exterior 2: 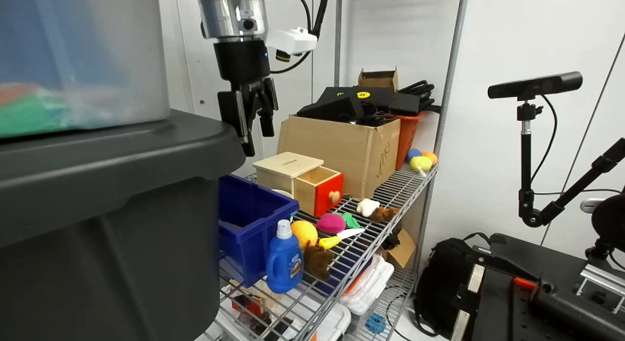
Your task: Put the brown plush toy in the blue storage container
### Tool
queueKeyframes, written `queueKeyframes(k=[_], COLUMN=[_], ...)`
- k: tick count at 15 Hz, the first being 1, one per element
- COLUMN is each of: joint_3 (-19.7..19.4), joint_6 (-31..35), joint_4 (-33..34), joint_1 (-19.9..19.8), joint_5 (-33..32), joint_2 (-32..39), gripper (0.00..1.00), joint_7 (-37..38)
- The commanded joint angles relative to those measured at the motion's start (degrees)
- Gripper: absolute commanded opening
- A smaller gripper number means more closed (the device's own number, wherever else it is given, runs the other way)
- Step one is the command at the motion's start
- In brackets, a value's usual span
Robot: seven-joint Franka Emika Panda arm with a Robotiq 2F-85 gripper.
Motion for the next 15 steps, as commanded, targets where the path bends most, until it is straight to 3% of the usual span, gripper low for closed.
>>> queueKeyframes(k=[1,15], joint_3=[-0.5,-0.9], joint_6=[-1.1,0.4], joint_4=[1.4,-3.6], joint_1=[1.9,1.3], joint_5=[-0.9,-0.7], joint_2=[1.0,-0.8], gripper=[1.0,1.0], joint_7=[0.4,1.4])
